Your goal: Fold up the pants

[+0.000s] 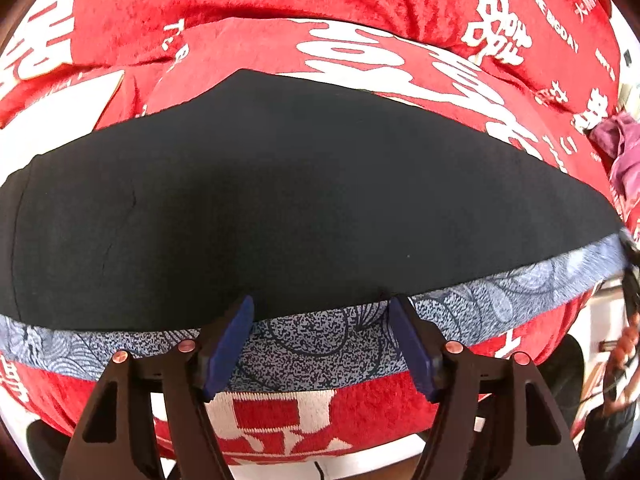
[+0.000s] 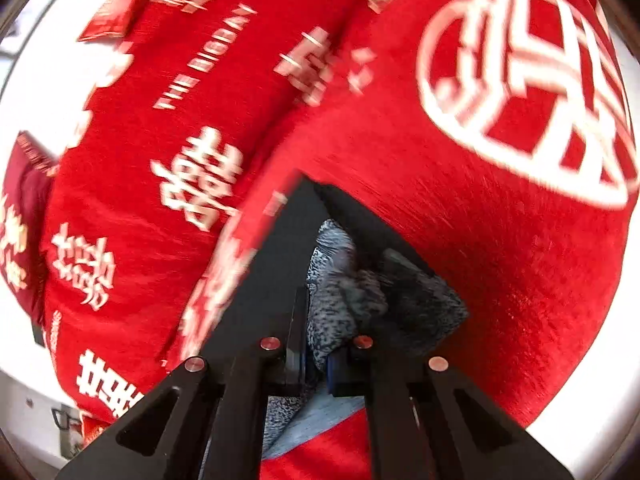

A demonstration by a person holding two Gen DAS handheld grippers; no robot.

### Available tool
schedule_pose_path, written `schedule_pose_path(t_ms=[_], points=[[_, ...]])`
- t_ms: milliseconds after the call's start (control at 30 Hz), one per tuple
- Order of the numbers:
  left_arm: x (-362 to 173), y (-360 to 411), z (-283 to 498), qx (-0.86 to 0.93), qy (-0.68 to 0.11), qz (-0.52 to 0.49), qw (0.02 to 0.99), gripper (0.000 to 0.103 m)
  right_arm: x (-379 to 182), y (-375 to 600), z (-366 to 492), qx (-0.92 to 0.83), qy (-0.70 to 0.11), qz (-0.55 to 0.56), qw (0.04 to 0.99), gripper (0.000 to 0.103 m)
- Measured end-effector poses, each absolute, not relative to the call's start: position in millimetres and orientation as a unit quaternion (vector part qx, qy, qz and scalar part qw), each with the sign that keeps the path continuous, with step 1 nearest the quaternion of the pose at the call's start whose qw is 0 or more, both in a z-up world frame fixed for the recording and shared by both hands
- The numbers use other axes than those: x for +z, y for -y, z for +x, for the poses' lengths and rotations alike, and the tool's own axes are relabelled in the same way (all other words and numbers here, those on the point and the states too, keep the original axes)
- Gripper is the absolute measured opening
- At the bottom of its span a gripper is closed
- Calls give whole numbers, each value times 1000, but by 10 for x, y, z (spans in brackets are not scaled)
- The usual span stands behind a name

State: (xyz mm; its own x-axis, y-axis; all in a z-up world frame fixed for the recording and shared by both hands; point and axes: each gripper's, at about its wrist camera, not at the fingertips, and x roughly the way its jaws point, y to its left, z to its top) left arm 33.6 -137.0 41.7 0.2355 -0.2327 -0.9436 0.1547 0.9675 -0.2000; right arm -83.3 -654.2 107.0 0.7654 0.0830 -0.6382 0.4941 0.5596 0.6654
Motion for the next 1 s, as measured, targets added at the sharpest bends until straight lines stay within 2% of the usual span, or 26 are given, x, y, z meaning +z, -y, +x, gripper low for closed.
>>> schedule_pose_path(t_ms=[133,267,333,367,400,467,533,600,633,667,700,867,1000], points=[[397,1387,341,-123,-604,-30,787,70,1453,6381,-965,-130,-290,408,856,7],[398,1415,332,-127,-602,-14,789,70,883,6476,-741,-181,-387,387,817,7],[422,1371,326,-126,-606,-24,785,71,805,6470,-733,-184,-381,381,822,7],[440,1352,327,-122,-606,-28,785,70,838,6455,-725,-191,-386,373,822,10],[465,1330,331,-116,-607,-32,786,70,861,6450,-725,-199,-389,371,819,18],[541,1295,336,-113,-599,-38,792,70,953,6489,-738,-220,-402,369,809,28],[591,1318,351,-113,-592,-36,797,70,1135,6509,-781,-275,-405,338,803,41],[610,1414,408,-118,-593,-40,795,70,1385,6410,-849,-317,-378,287,821,61],[604,1510,451,-124,-596,-41,792,70,1531,6265,-824,-317,-360,255,840,68],[599,1606,489,-128,-598,-38,790,70,1619,6116,-770,-307,-354,229,853,82],[595,1709,527,-132,-598,-31,790,70,1692,5849,-647,-279,-353,189,873,87],[443,2064,676,-127,-601,2,789,70,1399,4391,13,-52,-459,49,885,89],[408,1904,648,-124,-586,14,801,70,1017,3839,212,14,-499,-29,866,89]])
